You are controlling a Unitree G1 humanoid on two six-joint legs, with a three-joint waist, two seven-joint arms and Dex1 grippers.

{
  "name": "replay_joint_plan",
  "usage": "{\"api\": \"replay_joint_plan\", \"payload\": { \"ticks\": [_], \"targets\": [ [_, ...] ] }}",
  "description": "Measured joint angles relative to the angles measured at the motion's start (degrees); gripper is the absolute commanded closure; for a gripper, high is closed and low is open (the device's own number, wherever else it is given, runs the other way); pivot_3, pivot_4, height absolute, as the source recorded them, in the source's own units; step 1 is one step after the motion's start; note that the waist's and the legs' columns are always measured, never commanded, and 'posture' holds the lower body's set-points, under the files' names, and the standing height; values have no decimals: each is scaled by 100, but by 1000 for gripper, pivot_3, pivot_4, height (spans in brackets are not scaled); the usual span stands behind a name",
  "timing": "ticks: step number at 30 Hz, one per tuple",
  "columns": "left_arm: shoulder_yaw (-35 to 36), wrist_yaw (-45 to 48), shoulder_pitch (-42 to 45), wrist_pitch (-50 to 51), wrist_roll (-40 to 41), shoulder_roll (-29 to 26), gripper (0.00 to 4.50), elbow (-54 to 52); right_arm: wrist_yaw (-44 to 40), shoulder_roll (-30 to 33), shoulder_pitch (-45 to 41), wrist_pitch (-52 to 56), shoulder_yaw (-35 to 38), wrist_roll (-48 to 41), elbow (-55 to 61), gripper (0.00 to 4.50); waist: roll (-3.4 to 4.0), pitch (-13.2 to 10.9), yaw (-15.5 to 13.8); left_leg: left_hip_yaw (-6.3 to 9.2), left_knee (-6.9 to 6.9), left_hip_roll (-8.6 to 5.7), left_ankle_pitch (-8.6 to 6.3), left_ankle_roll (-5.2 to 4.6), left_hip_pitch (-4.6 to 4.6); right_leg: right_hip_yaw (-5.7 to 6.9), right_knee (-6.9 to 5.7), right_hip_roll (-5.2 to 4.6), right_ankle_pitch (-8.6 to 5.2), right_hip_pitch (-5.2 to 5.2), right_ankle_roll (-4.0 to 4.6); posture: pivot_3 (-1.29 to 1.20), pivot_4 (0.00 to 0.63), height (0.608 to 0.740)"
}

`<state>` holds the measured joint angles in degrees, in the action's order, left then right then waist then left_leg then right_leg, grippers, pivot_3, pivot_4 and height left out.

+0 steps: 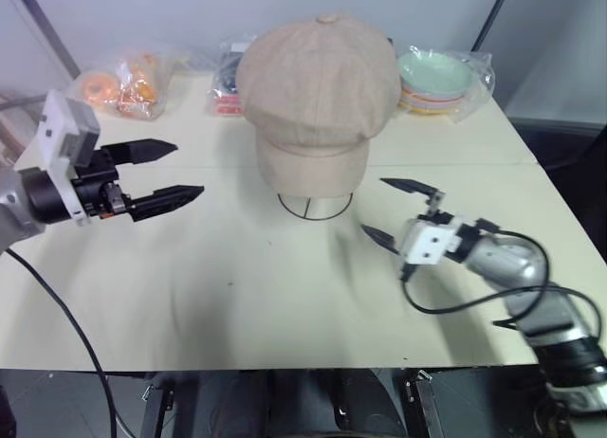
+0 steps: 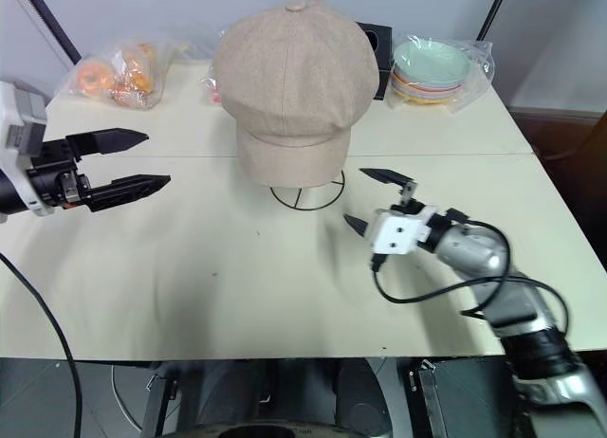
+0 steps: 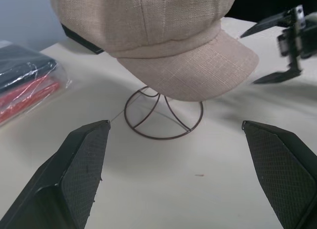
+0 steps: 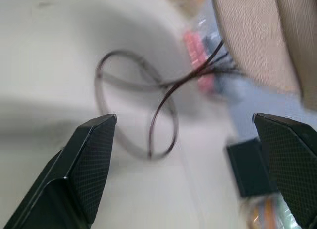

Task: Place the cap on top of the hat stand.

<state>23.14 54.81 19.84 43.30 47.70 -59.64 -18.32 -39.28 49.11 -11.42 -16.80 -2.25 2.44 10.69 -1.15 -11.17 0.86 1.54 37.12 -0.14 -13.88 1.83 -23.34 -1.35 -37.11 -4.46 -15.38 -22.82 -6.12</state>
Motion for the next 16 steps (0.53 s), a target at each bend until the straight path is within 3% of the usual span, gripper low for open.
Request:
{"api": "replay_joint_plan", "payload": {
  "ticks": [5, 10, 16],
  "targets": [
    [-182, 99, 100, -131, -130, 39, 0, 247, -1325, 802, 17, 2035, 859, -2225, 223, 22, 1, -1, 17, 2, 0, 8, 0, -1, 2, 0, 0, 0, 1, 0, 0, 0, 150, 740],
    [-235, 203, 311, -234, -215, 55, 0, 413, -2323, 1409, -1307, 4668, 1536, -4548, -422, 22, 6, -5, 0, 2, 1, 15, -1, -1, 0, 0, 3, -2, -1, -2, 2, 0, 150, 740],
    [-249, 249, 368, -245, -220, 108, 0, 503, -2868, 1590, -2129, 5775, 1603, -4999, -1233, 22, 5, -5, -9, -4, -2, 12, -2, -4, -9, 2, 9, -4, -1, -10, 3, 0, 150, 740]
  ]
}}
